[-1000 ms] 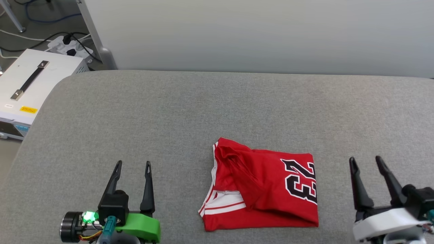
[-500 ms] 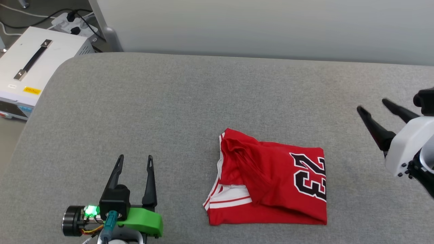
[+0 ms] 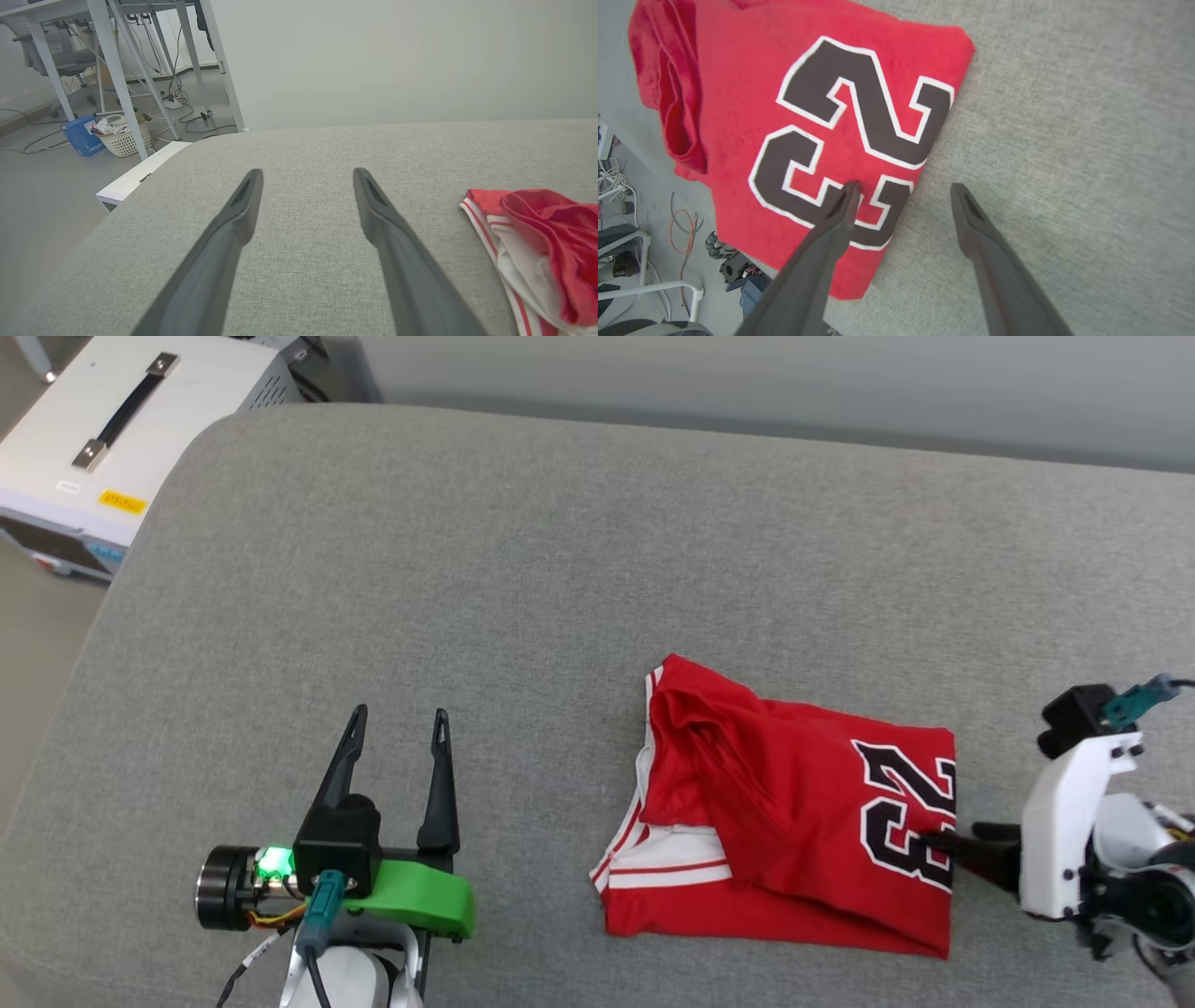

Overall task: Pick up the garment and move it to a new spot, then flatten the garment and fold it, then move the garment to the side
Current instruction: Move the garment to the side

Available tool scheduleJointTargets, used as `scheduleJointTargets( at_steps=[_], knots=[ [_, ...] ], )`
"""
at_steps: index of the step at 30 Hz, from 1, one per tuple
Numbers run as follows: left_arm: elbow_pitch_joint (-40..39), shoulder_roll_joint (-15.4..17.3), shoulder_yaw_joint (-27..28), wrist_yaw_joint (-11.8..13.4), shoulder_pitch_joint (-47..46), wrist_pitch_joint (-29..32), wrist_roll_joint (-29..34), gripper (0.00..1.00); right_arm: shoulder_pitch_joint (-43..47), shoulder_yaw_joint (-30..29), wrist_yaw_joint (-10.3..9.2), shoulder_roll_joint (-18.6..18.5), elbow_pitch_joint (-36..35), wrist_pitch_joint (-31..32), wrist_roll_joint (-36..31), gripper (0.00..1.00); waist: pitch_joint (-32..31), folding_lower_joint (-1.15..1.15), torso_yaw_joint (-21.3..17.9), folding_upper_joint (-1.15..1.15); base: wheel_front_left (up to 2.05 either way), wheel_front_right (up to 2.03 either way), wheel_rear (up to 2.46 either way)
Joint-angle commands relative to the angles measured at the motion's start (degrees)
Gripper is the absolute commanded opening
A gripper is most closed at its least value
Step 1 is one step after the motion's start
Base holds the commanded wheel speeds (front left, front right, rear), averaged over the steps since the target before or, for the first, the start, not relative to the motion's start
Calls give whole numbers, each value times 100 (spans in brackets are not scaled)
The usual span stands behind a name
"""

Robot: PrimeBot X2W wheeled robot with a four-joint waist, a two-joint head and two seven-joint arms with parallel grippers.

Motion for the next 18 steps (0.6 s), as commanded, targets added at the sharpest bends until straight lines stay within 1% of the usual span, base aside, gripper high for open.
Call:
scheduleJointTargets(
  at_steps=[1,7,11,12,13,14,18],
  knots=[
    [10,-30,-13,-31,-106,-34,35,100,4,60,-5,91,110,-94,42,100,153,0,139,0,0,0,0],
    [47,-65,-18,-35,-207,-34,46,100,-31,534,-5,323,684,-339,24,100,278,0,242,0,0,0,0],
    [75,-91,-30,-40,-260,-34,46,100,-41,829,-5,364,915,-616,20,100,293,0,296,0,0,0,0],
    [82,-96,-30,-41,-266,-34,47,100,-58,886,-5,355,925,-732,40,76,286,0,301,0,0,0,0],
    [88,-99,-27,-41,-268,-34,46,100,-86,921,-5,338,930,-844,43,11,277,0,302,0,0,0,0],
    [95,-102,-23,-41,-265,-34,45,100,-121,961,-5,310,926,-949,36,0,264,0,299,0,0,0,0],
    [121,-93,28,-28,-177,-34,45,100,-398,1139,-5,100,768,-1520,-43,0,136,0,224,0,0,0,0]
  ],
)
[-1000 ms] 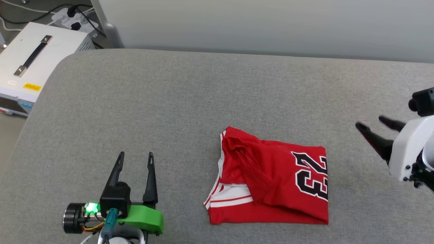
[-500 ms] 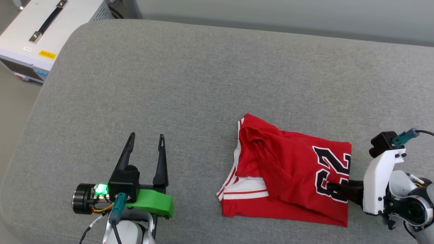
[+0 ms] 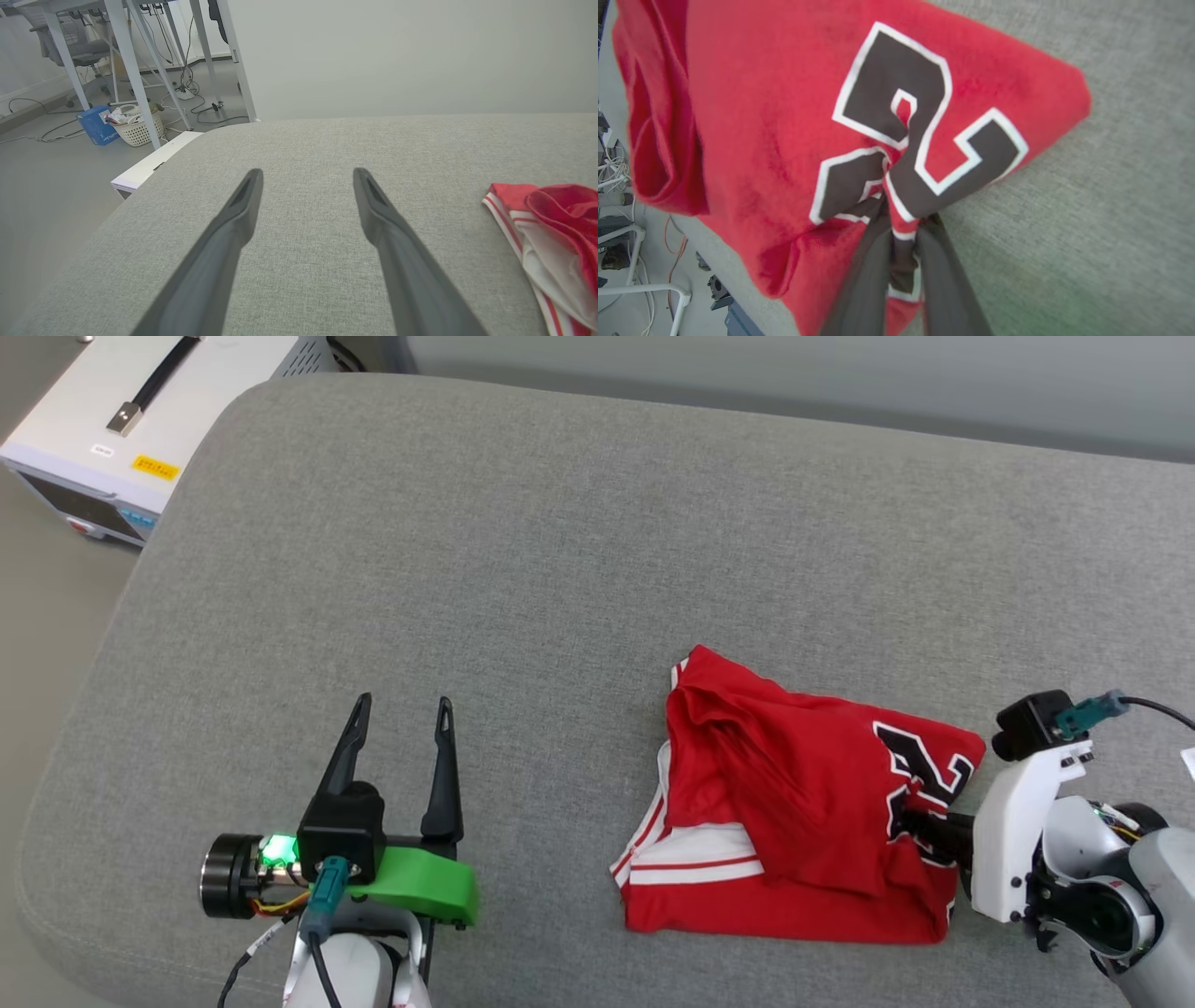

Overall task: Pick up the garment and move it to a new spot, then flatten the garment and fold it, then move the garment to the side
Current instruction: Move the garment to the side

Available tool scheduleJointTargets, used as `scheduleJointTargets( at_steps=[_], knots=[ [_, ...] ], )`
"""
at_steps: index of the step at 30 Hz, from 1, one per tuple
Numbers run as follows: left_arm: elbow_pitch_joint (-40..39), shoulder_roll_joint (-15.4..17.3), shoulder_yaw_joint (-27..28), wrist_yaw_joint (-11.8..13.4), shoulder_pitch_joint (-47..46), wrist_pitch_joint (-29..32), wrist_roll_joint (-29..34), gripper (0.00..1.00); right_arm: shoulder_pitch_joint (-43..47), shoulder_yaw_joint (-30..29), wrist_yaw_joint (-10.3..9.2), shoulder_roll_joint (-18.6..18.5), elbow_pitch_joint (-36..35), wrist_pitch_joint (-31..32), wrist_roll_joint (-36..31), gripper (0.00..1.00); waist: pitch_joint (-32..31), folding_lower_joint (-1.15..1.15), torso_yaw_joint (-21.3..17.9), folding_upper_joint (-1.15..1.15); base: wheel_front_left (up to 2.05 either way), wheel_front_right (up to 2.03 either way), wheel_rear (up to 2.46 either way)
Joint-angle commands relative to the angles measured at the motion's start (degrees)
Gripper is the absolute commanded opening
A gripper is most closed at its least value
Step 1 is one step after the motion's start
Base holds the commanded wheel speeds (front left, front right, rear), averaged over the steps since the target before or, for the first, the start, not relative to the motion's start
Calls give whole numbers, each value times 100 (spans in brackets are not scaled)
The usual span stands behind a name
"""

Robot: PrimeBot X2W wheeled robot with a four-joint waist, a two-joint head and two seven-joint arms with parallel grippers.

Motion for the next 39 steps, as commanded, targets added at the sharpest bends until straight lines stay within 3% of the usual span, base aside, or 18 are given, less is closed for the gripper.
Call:
scheduleJointTargets(
  at_steps=[1,5,13,20,28,39],
  knots=[
    [8,-15,37,-1,22,-34,21,100,-128,138,-6,-31,-37,-162,-97,0,-100,0,-100,0,0,0,0],
    [-32,-4,97,16,141,-34,13,100,-470,381,-6,-355,-371,-468,-268,0,-214,0,-376,0,0,0,0],
    [-139,32,201,28,198,-34,24,100,-1044,845,-6,-1133,-1121,-298,-324,0,-231,0,-1244,0,0,0,0],
    [-256,64,230,6,42,-34,69,100,-1348,750,-6,-1640,-1182,-170,-187,0,43,0,-1812,0,0,0,0],
    [-420,138,229,-20,-299,-34,152,100,-1701,291,-6,-2100,-439,-357,-384,0,679,0,-1960,0,0,0,0],
    [-689,240,208,-58,-797,-34,223,100,-2400,-362,-6,-2616,1549,-802,-821,0,1624,0,-1719,0,0,0,0]
  ],
)
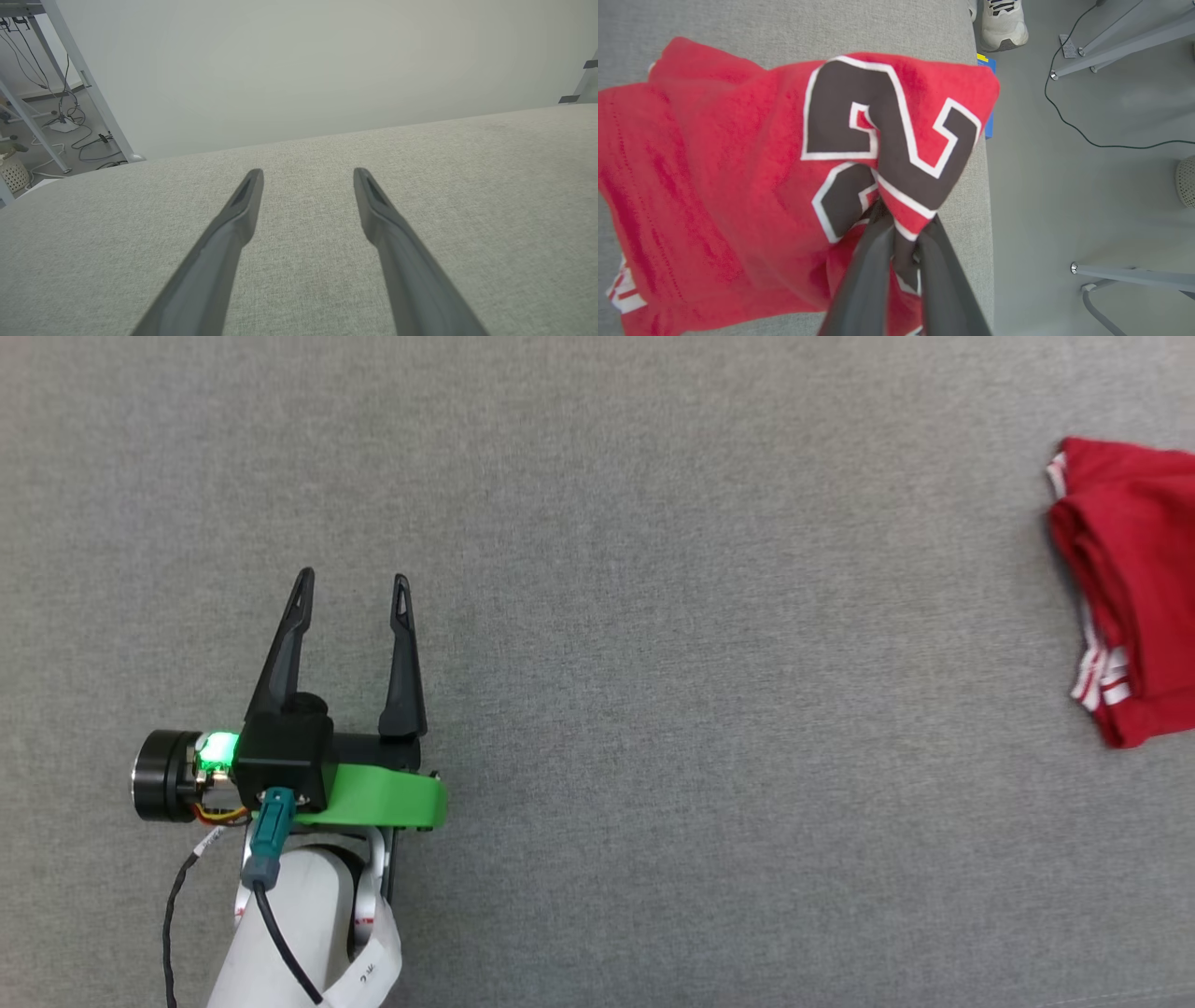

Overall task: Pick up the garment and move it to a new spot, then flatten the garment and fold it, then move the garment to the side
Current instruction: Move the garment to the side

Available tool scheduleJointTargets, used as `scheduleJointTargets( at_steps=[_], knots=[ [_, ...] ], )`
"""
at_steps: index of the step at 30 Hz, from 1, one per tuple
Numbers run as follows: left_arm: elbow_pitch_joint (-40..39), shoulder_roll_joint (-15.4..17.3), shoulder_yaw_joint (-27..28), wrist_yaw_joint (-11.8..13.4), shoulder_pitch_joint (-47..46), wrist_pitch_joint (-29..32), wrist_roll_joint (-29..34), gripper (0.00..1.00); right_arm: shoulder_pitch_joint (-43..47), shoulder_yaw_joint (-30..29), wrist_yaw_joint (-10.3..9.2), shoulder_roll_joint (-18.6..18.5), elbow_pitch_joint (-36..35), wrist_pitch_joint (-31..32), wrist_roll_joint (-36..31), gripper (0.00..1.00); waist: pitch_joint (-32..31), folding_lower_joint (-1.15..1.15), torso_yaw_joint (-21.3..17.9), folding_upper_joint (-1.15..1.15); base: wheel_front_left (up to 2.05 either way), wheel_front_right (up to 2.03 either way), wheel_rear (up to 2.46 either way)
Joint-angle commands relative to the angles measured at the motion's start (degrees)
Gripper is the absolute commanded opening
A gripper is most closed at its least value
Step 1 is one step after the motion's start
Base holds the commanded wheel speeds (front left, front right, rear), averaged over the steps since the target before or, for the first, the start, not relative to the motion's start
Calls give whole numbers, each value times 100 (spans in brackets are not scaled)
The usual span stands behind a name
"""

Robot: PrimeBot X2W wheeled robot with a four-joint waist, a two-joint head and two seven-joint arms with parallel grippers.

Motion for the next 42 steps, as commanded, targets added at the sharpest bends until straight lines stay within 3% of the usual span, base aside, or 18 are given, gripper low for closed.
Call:
scheduleJointTargets(
  at_steps=[1,6,12,13,14,20,28,34,42],
  knots=[
    [-50,47,-2,-9,-124,-33,74,100,-172,-105,-5,-19,226,-78,-68,0,426,-1,129,0,0,0,0],
    [-126,79,-15,9,-192,-33,98,100,-445,-403,-5,-45,971,-251,-245,0,559,-1,181,0,0,0,0],
    [-168,124,-3,49,-210,-33,104,100,-711,-621,-5,199,1502,-575,-532,0,618,-1,152,0,0,0,0],
    [-156,125,-5,54,-215,-33,100,100,-739,-640,-5,257,1590,-614,-601,38,597,-1,154,0,0,0,0],
    [-138,123,-8,57,-214,-33,94,100,-757,-662,-5,303,1660,-637,-636,100,564,-1,157,0,0,0,0],
    [-28,92,-18,91,-91,-33,39,100,-919,-972,-5,514,1811,-1245,-836,100,123,-1,227,0,0,0,0],
    [51,33,88,199,455,-33,-94,100,-839,-1071,-5,1013,886,-2564,-1461,100,-757,-1,280,0,0,0,0],
    [116,-13,157,227,769,-33,-182,100,-363,-1335,-5,1582,19,-3308,-1893,100,-1247,-1,444,0,0,0,0],
    [225,-36,203,211,1024,-33,-229,100,672,-1685,-5,2783,-1031,-3955,-2489,100,-1720,-1,720,0,0,0,0]
  ],
)
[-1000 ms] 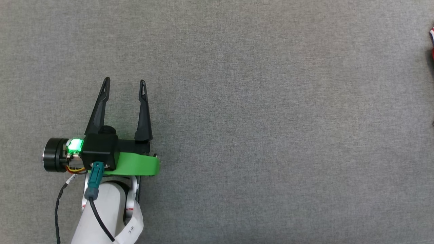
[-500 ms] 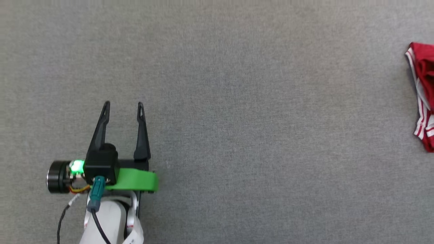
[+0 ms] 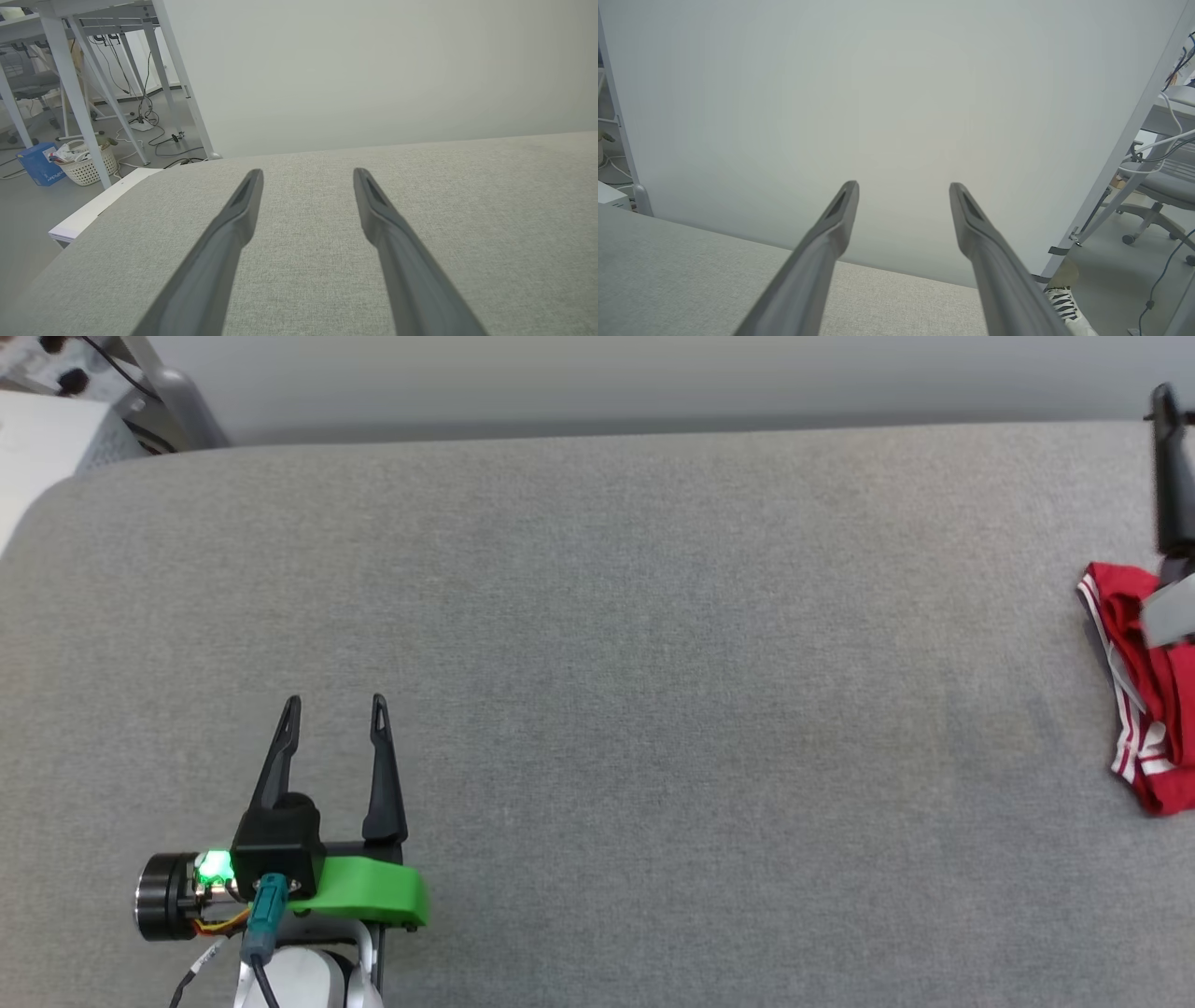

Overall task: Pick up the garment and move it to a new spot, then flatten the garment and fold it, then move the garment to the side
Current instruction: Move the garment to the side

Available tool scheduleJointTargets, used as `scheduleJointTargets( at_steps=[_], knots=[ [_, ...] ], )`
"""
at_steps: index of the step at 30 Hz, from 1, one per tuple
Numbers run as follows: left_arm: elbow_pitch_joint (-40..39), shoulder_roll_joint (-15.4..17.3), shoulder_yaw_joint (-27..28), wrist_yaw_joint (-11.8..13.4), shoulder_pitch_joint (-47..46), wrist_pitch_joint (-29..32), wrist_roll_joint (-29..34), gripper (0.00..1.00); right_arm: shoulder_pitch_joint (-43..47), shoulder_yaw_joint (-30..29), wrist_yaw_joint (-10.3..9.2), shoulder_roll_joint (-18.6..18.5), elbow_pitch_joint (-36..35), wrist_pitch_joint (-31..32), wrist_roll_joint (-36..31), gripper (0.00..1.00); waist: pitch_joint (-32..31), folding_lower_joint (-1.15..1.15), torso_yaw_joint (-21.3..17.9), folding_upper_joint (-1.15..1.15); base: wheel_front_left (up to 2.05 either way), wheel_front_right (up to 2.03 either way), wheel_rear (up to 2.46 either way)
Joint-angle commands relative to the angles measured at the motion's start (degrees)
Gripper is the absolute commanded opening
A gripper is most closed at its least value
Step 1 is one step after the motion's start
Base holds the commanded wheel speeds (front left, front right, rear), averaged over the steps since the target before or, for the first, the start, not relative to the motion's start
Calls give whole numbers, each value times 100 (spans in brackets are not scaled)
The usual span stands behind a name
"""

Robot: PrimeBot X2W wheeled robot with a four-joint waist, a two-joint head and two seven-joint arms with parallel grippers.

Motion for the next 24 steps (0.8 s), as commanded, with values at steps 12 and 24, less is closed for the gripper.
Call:
scheduleJointTargets(
  at_steps=[12,24],
  knots=[
    [256,-50,14,-73,319,-34,-97,100,1856,-90,-5,1407,-767,-240,-430,100,-679,0,470,0,0,0,0],
    [313,-74,-6,-291,584,-34,-236,100,3386,-363,-5,1844,-1391,-215,-567,100,-1001,0,393,0,0,0,0]
  ],
)
